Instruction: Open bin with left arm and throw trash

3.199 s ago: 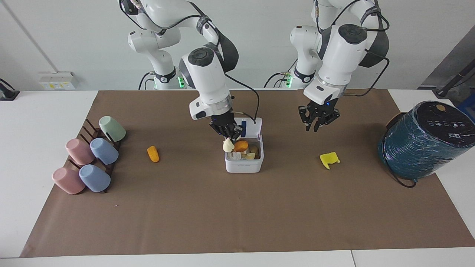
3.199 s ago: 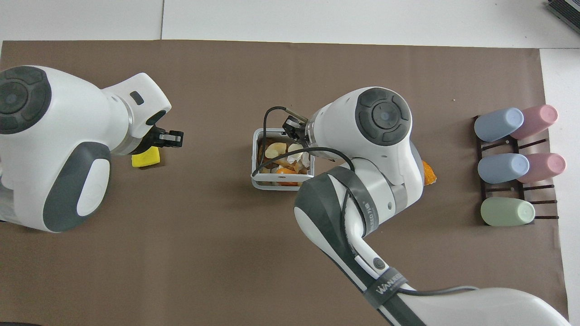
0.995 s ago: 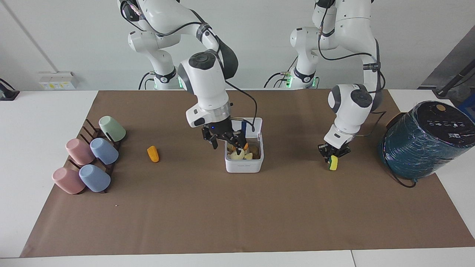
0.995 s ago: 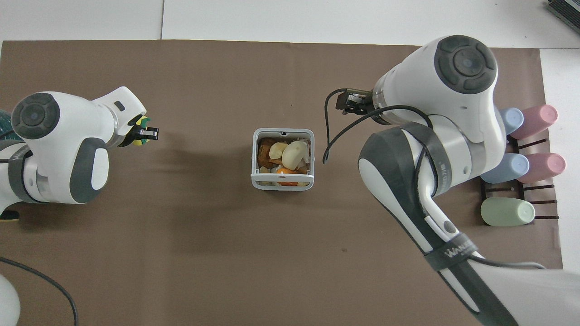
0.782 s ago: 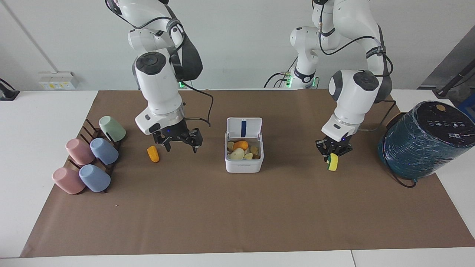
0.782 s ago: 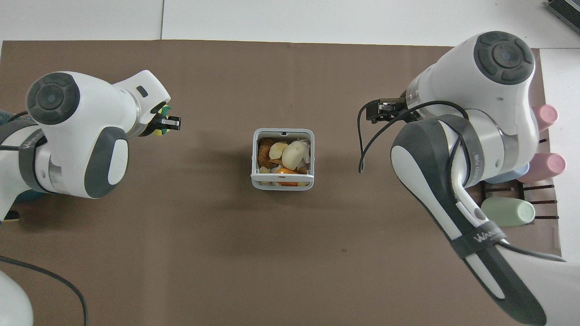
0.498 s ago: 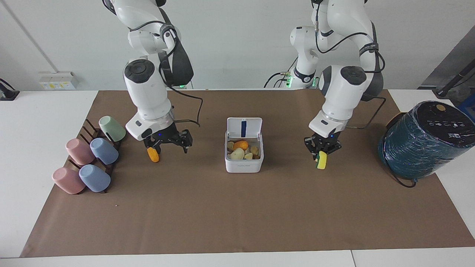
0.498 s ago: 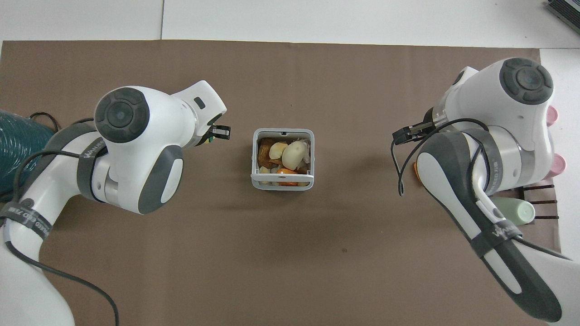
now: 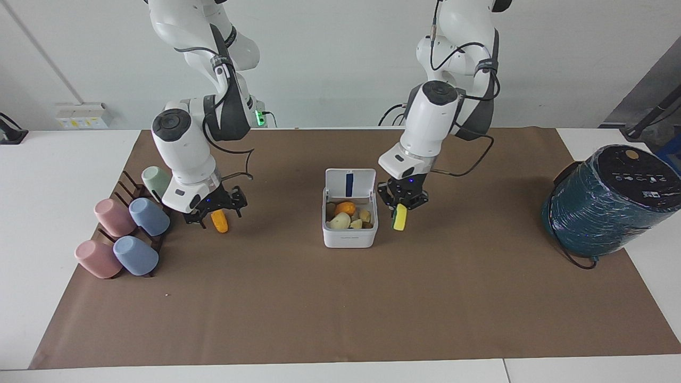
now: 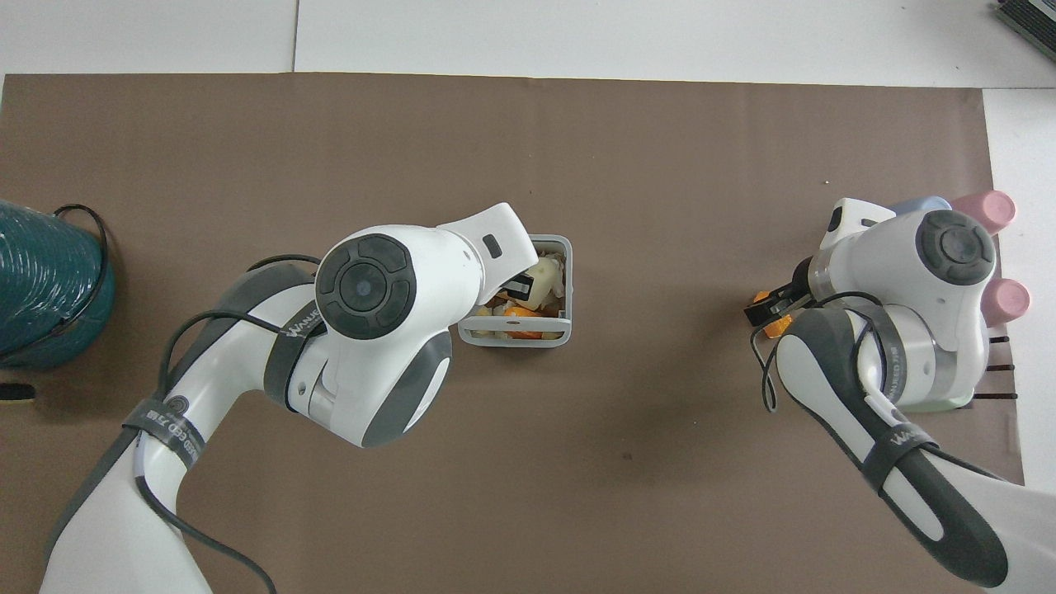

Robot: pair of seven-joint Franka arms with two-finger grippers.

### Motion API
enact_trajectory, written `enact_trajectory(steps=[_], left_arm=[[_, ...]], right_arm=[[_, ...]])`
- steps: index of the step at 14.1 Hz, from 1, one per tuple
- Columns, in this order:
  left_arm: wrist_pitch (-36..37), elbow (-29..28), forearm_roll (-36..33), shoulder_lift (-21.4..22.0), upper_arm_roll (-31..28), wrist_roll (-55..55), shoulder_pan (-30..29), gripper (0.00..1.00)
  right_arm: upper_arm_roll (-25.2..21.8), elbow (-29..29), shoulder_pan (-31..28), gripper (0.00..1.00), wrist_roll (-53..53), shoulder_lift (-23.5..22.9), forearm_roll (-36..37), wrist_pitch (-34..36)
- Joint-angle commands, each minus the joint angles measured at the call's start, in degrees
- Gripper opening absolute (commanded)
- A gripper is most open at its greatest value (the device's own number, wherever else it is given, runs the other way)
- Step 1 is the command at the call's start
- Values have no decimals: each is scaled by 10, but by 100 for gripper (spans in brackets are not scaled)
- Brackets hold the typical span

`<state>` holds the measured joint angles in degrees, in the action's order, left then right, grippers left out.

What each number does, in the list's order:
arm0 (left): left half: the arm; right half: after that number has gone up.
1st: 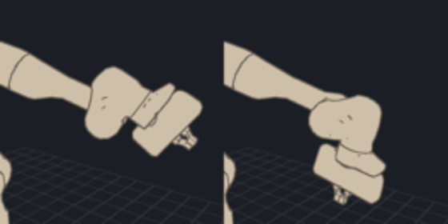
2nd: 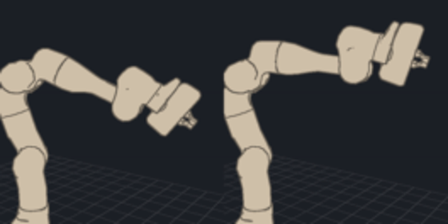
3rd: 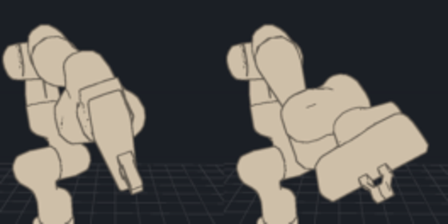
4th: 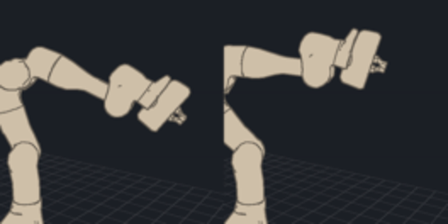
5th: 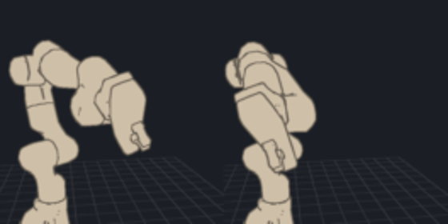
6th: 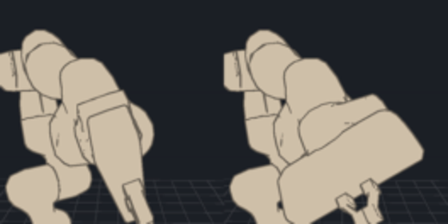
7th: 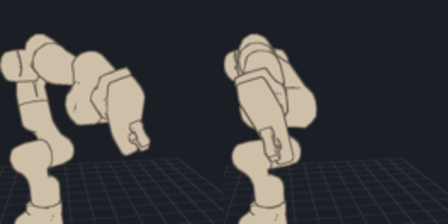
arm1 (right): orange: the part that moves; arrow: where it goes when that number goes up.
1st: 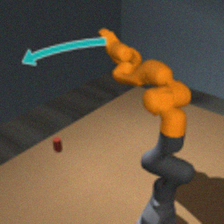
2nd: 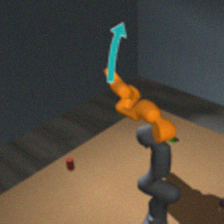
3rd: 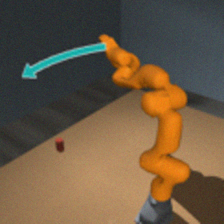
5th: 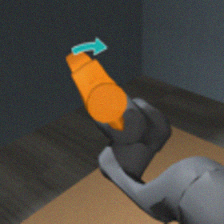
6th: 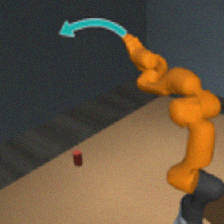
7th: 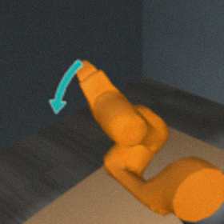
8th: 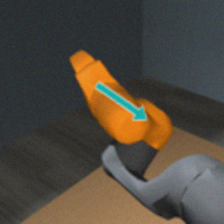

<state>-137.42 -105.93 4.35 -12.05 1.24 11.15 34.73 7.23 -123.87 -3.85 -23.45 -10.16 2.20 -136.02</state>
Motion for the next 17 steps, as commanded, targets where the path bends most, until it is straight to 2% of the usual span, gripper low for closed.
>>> enact_trajectory(steps=[1,3,6,7,8,9,10,14,17], left_arm=[[-30,2,7,-8,-11,-7,17,100],[-15,1,7,-7,-11,-6,21,100],[48,6,2,7,-18,-1,10,100],[68,3,2,18,-19,0,-2,100],[94,1,2,23,-18,1,-17,100],[133,-1,2,33,-19,2,-32,100],[173,-1,2,42,-18,7,-48,100],[242,-4,1,84,-18,0,-112,100],[261,-5,1,123,-18,-47,-178,100]], right_arm=[[8,-45,-8,100,-13,22,7,-27],[7,-56,-9,100,-16,25,7,-25],[7,-66,-25,100,-28,21,7,-40],[7,-66,-25,96,-31,14,7,-50],[7,-66,-25,69,-34,10,7,-59],[8,-64,-24,26,-30,9,7,-58],[8,-63,-21,1,-23,9,7,-56],[9,-35,-10,0,50,15,7,-10],[14,58,20,0,145,22,0,110]])
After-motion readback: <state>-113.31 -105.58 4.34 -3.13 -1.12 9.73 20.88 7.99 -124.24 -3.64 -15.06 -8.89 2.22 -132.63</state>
